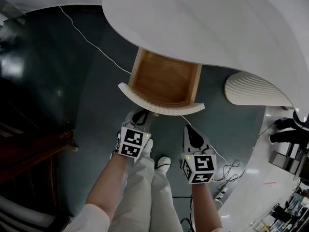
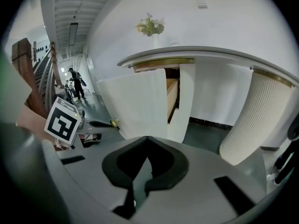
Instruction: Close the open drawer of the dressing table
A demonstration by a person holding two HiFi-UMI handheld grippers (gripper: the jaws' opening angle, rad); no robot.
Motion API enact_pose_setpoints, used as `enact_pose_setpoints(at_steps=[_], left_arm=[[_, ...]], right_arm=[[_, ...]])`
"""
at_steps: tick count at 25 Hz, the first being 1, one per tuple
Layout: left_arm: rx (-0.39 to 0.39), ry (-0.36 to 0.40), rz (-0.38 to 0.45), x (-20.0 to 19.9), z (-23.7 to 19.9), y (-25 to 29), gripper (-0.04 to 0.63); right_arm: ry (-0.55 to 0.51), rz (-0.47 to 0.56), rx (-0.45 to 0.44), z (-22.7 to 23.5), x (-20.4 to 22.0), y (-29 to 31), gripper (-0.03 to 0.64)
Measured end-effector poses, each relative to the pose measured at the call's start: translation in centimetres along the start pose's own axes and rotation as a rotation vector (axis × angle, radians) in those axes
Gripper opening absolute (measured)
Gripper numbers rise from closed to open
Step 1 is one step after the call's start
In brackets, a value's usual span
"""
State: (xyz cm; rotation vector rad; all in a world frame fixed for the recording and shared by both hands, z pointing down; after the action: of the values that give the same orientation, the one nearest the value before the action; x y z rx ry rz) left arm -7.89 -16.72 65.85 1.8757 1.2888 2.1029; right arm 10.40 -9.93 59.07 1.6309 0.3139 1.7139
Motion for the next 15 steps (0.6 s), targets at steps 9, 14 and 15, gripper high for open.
enact_pose_setpoints(at_steps=[9, 14, 15], left_arm=[[0.035, 0.065, -0.029, -2.3, -1.1, 2.6, 0.018], [0.026, 0.07, -0.03, -3.6, -1.4, 4.0, 0.018], [0.021, 0.076, -0.029, -3.7, -1.5, 4.2, 0.018]], right_arm=[[0.024, 0.026, 0.03, 1.0, -2.5, 1.8, -0.005], [0.033, 0.035, 0.039, 1.8, -3.6, 2.5, -0.005], [0.031, 0.035, 0.039, 1.9, -3.8, 2.7, -0.005]])
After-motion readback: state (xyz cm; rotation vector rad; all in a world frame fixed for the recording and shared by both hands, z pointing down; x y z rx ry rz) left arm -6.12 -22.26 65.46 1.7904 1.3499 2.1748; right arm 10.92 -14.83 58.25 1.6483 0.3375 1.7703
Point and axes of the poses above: the fingertips, and each gripper's own axes: y forward along the fingers, z to its right, x out of its underside, the point moved 7 cm from there along -y, backward along the fingers, and after that the axes turned 5 degrees about -x, right-handed, at the moved point
